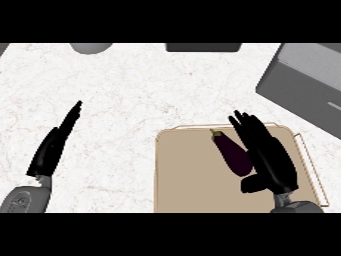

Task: Pick the eggplant from the tray and place it in the cardboard box

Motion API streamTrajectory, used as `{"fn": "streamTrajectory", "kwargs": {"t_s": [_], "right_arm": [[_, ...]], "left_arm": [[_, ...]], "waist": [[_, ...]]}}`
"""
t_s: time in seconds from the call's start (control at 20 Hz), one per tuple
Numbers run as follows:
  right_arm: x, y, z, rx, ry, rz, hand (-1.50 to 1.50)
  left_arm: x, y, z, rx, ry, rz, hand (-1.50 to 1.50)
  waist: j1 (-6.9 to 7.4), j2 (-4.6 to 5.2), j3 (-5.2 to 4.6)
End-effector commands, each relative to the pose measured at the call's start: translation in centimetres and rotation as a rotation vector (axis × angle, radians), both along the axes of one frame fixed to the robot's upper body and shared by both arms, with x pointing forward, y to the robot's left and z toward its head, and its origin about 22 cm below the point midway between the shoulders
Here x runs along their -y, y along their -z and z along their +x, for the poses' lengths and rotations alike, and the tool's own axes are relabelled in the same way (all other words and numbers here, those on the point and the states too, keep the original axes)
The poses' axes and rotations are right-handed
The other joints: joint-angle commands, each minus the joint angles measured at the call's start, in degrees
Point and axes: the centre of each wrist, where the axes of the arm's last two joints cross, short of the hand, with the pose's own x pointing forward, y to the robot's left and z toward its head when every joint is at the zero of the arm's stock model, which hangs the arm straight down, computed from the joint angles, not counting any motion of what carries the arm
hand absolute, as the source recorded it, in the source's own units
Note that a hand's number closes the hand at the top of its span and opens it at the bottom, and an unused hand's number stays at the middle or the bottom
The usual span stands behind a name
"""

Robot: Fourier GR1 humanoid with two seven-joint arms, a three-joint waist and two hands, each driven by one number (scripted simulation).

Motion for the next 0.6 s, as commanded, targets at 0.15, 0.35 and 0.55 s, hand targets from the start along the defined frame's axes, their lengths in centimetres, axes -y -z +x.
{"fn": "streamTrajectory", "kwargs": {"t_s": [0.15,0.35,0.55], "right_arm": [[-1.4,2.0,0.4,-0.031,-0.001,0.01,-1.5],[-2.9,3.1,0.2,-0.035,-0.005,0.016,-1.5],[-1.9,4.6,1.1,-0.078,-0.005,-0.002,1.5]], "left_arm": [[0.0,-0.9,1.8,0.0,-0.012,0.006,0.0],[0.1,-0.7,1.2,-0.006,-0.008,0.002,0.0],[0.2,-1.2,0.6,0.009,0.01,-0.005,0.0]], "waist": [[-0.06,0.44,0.53],[0.03,0.44,0.53],[0.43,0.52,0.56]]}}
